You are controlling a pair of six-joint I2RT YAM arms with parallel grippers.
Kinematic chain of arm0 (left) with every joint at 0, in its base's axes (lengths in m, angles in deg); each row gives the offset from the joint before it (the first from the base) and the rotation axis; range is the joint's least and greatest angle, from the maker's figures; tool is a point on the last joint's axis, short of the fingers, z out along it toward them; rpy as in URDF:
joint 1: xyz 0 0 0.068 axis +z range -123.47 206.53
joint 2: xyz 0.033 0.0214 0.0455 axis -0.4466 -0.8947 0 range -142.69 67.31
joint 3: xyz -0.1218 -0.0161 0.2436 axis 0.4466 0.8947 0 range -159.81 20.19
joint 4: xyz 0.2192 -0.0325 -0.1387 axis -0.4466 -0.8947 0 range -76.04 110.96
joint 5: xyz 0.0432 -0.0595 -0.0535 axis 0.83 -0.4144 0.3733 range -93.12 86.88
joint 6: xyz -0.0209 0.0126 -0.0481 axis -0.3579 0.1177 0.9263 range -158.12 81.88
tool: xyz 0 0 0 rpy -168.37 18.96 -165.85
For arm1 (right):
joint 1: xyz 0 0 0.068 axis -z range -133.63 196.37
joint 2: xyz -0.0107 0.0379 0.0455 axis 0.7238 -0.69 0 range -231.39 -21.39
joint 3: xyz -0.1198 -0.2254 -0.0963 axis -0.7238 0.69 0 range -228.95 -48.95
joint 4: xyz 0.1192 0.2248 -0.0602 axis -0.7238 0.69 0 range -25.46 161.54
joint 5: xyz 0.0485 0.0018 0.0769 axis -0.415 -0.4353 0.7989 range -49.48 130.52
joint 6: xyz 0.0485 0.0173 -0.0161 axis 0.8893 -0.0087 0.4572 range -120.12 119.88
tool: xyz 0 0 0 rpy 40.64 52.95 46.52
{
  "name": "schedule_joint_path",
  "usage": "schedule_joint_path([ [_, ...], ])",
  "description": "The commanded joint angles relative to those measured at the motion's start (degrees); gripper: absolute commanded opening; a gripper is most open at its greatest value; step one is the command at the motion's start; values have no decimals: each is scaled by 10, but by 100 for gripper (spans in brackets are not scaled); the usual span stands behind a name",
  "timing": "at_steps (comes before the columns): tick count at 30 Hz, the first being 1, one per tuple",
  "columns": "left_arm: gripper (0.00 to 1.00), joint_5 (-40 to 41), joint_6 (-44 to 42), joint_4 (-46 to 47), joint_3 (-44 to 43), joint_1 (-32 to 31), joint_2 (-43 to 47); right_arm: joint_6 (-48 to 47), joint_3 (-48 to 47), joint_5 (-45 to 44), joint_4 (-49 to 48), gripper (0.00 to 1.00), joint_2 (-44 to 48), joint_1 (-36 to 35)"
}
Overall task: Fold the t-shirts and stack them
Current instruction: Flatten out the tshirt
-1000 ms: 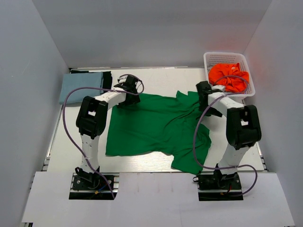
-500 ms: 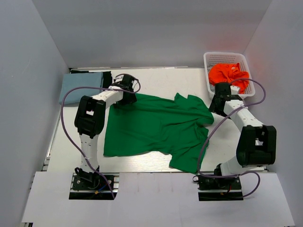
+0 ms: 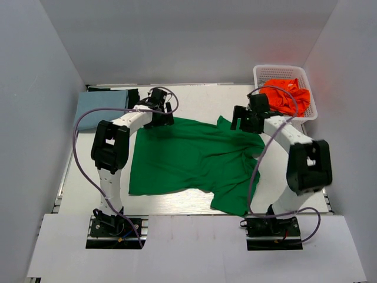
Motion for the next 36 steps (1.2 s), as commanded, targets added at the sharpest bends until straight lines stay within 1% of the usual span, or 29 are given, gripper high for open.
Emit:
schedule_joint_path([
  [1, 100, -25, -30, 23, -46, 3, -2, 13, -47, 22, -14, 90, -63, 1],
  [3, 100, -25, -31, -9, -91, 8, -30, 15, -67, 27, -12, 90, -114, 2],
  [4, 100, -25, -31, -19, -106, 8, -56, 15, -109, 29, -5, 90, -130, 1],
  [5, 100, -14, -31, -28, -131, 8, -67, 15, -118, 26, 4, 90, -142, 0],
  [6, 100, -14, -38, -34, -139, 8, -75, 14, -126, 25, 3, 90, -172, 1],
  [10, 100, -14, -44, -27, -144, 8, -95, 14, -176, 40, -9, 90, -222, 1],
  [11, 100, -9, -49, -27, -144, 8, -101, 13, -183, 33, -2, 90, -238, 1],
  [14, 100, 15, -49, -33, -158, 8, -108, 9, -255, 20, 25, 90, -290, 3],
  [15, 100, 15, -55, -33, -158, 8, -120, 6, -265, 18, 39, 90, -307, 5],
  [16, 100, 22, -55, -39, -175, 8, -127, 3, -291, 22, 40, 90, -323, 6],
  [18, 100, 22, -60, -39, -192, 14, -141, -8, -310, 28, 39, 90, -338, 6],
  [19, 100, 22, -60, -46, -212, 14, -161, -23, -321, 36, 40, 90, -363, 5],
  [20, 100, 22, -60, -51, -225, 14, -172, -28, -364, 37, 44, 90, -374, 3],
  [21, 100, 22, -60, -56, -256, 20, -185, -29, -380, 39, 55, 90, -395, 5],
  [22, 100, 22, -60, -75, -278, 20, -199, -41, -416, 43, 59, 90, -418, 8],
  [23, 100, 22, -60, -83, -297, 27, -227, -43, -450, 34, 67, 90, -428, 7],
  [24, 100, 22, -60, -83, -329, 27, -239, -47, -480, 20, 69, 90, -448, 8],
  [26, 100, 22, -67, -83, -353, 39, -257, -70, -518, 12, 64, 90, -479, 9],
  [27, 100, 22, -67, -83, -376, 39, -271, -70, -554, 18, 63, 90, -488, 10],
  [28, 100, 5, -73, -76, -385, 46, -271, -90, -566, 31, 53, 90, -504, 14],
  [30, 100, -1, -81, -50, -396, 52, -278, -100, -595, 59, 40, 90, -506, 15],
  [32, 100, -26, -101, -14, -396, 52, -272, -117, -586, 76, 5, 90, -491, 15],
  [33, 100, -48, -106, -5, -396, 52, -262, -125, -583, 75, -3, 90, -484, 14],
  [36, 100, -77, -124, 15, -402, 52, -223, -137, -578, 85, 1, 90, -439, 8],
])
